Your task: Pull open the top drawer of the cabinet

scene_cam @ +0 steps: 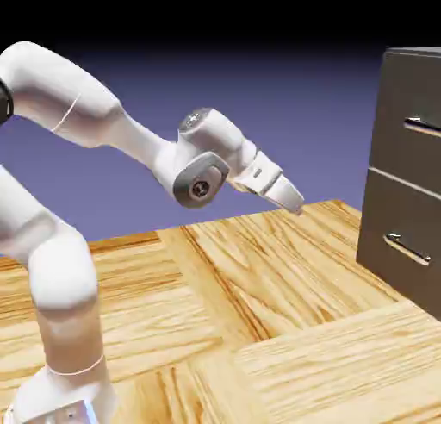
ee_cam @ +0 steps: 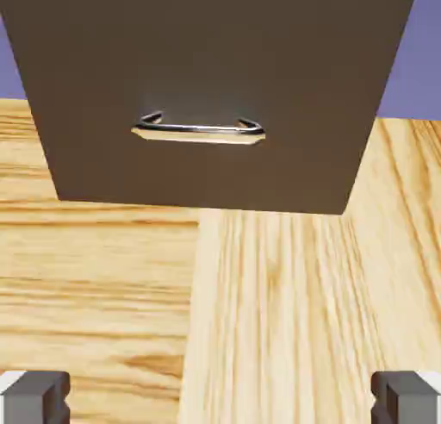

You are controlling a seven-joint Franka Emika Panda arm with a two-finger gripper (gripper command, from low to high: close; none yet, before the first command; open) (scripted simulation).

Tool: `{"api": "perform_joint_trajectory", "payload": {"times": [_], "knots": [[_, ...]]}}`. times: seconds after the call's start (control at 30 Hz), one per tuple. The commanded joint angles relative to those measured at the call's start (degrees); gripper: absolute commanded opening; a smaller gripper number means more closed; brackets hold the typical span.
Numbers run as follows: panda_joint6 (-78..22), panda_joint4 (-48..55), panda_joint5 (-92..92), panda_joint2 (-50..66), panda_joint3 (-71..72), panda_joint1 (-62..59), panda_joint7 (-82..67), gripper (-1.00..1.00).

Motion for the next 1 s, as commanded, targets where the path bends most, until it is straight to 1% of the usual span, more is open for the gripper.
{"api": "perform_joint_trajectory", "payload": {"times": [0.0, 0.97], "knots": [[-0.4, 1.3, 2.5, -1.0, 1.1, -2.1, 0.7, 0.0], [-12.6, 38.9, 74.8, -29.8, 33.8, -62.2, 19.6, 0.0]]}}
